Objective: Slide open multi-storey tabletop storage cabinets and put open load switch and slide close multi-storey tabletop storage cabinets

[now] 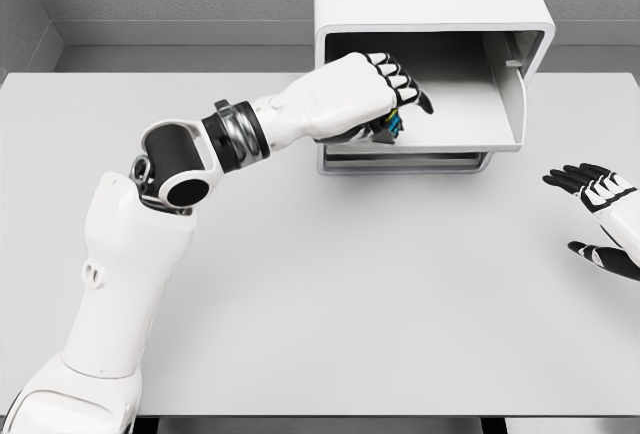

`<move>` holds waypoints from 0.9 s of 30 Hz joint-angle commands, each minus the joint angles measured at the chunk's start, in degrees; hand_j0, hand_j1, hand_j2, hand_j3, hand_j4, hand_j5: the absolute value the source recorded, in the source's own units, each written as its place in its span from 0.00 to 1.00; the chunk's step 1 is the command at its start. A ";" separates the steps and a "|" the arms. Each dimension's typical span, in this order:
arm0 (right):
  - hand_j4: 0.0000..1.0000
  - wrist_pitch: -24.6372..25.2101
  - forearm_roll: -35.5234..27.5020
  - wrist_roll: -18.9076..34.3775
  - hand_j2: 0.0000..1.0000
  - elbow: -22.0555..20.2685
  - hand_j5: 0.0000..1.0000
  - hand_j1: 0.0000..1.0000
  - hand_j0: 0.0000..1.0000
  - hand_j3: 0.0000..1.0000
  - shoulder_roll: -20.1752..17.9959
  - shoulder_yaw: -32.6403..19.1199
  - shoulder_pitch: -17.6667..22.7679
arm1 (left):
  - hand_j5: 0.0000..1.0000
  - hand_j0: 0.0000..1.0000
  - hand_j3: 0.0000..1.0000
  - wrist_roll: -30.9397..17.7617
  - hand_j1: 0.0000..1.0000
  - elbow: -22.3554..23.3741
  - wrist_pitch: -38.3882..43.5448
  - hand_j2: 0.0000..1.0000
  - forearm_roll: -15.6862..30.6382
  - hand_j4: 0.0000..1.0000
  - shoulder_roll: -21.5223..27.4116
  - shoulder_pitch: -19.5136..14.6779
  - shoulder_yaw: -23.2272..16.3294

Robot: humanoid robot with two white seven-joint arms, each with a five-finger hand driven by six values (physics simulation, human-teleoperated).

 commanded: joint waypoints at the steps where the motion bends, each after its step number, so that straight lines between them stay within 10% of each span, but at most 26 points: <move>1: 0.95 -0.05 -0.35 -0.03 0.95 -0.04 0.95 0.95 0.95 0.95 -0.08 -0.02 0.00 | 0.81 0.81 0.81 0.04 0.81 -0.14 0.18 0.81 0.36 0.81 -0.01 0.00 0.07; 16: 0.95 -0.05 -0.35 0.06 0.95 0.05 0.95 0.95 0.95 0.95 -0.08 -0.02 -0.09 | 1.00 1.00 1.00 0.04 1.00 -7.69 0.18 1.00 1.86 1.00 -0.01 1.67 1.91; 27: 0.90 -0.05 0.00 -0.03 0.90 -5.84 0.90 0.90 0.90 0.90 1.68 2.27 -0.18 | 1.00 1.00 1.00 0.04 1.00 -11.21 0.18 1.00 16.09 1.00 5.71 7.12 2.62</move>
